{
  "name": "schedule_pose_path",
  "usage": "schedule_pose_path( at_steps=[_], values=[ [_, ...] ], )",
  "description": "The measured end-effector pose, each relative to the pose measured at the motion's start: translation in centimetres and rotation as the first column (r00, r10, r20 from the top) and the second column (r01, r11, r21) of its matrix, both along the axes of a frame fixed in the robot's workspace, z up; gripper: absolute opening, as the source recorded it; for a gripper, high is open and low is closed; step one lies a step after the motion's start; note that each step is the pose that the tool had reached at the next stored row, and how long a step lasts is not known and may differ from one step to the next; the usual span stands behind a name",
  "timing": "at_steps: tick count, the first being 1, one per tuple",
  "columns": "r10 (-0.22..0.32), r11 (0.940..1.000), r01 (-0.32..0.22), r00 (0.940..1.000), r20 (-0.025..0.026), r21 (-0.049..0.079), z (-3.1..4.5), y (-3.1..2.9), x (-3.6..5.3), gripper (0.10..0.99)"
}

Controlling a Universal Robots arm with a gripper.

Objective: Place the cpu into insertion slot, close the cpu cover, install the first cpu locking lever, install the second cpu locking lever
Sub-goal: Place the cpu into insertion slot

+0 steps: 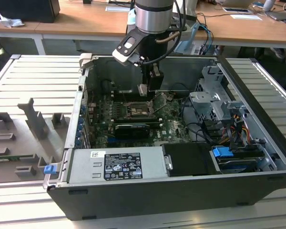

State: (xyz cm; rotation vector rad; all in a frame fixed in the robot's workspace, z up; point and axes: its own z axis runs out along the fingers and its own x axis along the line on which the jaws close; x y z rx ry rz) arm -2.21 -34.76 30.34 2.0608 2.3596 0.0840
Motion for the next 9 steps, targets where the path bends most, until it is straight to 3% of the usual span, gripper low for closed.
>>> schedule_pose_path(
  at_steps=[9],
  values=[
    [0.000,1.0000,0.000,1.0000,-0.0015,0.000,-0.35,0.00,0.00,0.537]
  ],
)
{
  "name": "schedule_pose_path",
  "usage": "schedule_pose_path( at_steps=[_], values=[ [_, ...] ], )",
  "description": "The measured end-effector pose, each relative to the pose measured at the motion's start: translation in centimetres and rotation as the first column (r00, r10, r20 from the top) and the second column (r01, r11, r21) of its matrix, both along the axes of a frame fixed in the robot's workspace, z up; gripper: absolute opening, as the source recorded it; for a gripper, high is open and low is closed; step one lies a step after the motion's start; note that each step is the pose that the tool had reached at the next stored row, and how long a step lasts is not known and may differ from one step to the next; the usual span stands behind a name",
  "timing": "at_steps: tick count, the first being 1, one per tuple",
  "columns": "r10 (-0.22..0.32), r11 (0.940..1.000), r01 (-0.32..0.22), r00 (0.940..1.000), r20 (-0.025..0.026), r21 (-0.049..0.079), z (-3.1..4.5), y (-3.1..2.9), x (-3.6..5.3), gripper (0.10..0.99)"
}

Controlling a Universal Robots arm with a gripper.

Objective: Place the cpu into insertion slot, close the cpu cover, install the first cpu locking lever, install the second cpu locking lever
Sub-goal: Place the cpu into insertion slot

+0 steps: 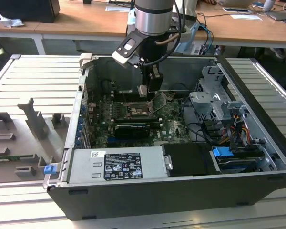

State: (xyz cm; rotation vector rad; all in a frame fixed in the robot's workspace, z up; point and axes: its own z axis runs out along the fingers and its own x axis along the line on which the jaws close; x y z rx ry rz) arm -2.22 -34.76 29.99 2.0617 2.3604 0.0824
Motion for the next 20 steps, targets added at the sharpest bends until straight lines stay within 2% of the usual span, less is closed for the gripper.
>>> schedule_pose_path(
  at_steps=[16,20],
  values=[
    [-0.010,1.0000,0.010,1.0000,0.0001,0.001,-0.27,0.01,-0.07,0.537],
    [-0.016,0.9999,0.016,0.9999,0.0001,0.001,-0.81,0.06,-0.57,0.537]
  ],
)
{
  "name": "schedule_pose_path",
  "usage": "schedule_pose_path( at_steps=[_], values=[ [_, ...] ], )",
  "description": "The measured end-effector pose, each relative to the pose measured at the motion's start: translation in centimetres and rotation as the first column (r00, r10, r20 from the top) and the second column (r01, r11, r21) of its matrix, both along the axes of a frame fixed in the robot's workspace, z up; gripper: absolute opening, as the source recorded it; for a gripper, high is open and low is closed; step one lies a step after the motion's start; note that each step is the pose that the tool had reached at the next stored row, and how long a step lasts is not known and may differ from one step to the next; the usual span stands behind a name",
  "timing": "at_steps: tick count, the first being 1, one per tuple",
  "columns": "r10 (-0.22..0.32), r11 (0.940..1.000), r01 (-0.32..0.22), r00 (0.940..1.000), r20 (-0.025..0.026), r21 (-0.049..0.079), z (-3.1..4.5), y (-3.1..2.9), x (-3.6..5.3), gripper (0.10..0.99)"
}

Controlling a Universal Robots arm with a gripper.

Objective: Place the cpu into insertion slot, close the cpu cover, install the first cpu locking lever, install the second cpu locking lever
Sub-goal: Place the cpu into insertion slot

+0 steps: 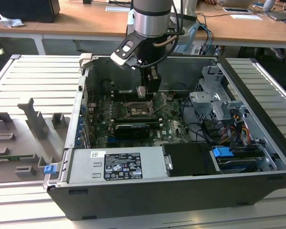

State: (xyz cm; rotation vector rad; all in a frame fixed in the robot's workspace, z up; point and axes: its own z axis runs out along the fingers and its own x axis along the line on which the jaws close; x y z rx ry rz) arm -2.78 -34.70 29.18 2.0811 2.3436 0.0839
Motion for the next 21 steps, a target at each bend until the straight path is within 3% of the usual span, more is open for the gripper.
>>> schedule_pose_path(
  at_steps=[9,17,21],
  values=[
    [-0.035,0.9994,0.035,0.9994,0.0001,0.000,-2.01,0.37,-0.17,0.537],
    [-0.038,0.9993,0.038,0.9993,0.0000,0.000,-2.21,0.37,-0.18,0.537],
    [-0.069,0.9976,0.069,0.9976,0.0000,0.000,-2.52,0.37,-0.20,0.537]
  ],
)
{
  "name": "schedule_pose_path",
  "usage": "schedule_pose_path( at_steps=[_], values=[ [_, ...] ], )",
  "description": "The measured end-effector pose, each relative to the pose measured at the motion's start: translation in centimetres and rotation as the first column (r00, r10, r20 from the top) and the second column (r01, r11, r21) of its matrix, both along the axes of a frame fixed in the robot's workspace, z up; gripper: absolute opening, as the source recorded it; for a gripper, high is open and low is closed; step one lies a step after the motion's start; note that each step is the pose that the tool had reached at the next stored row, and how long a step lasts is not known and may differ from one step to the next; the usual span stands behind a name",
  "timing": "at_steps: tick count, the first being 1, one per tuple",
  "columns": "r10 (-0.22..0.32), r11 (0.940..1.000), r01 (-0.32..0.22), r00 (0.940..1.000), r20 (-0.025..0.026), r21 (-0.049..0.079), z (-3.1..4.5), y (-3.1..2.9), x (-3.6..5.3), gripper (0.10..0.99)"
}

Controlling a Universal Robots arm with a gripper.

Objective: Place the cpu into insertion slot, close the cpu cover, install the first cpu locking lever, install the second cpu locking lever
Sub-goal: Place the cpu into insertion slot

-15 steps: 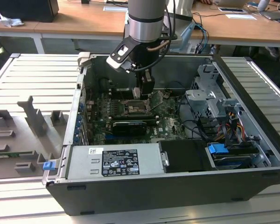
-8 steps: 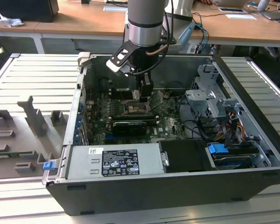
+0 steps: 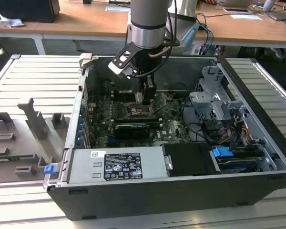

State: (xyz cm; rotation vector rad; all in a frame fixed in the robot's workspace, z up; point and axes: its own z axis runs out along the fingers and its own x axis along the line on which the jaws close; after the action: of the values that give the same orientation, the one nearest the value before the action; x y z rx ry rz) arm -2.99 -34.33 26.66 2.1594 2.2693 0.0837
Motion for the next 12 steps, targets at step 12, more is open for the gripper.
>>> schedule_pose_path(
  at_steps=[12],
  values=[
    [-0.001,1.0000,0.001,1.0000,0.0000,0.000,-1.08,0.00,-0.24,0.537]
  ],
)
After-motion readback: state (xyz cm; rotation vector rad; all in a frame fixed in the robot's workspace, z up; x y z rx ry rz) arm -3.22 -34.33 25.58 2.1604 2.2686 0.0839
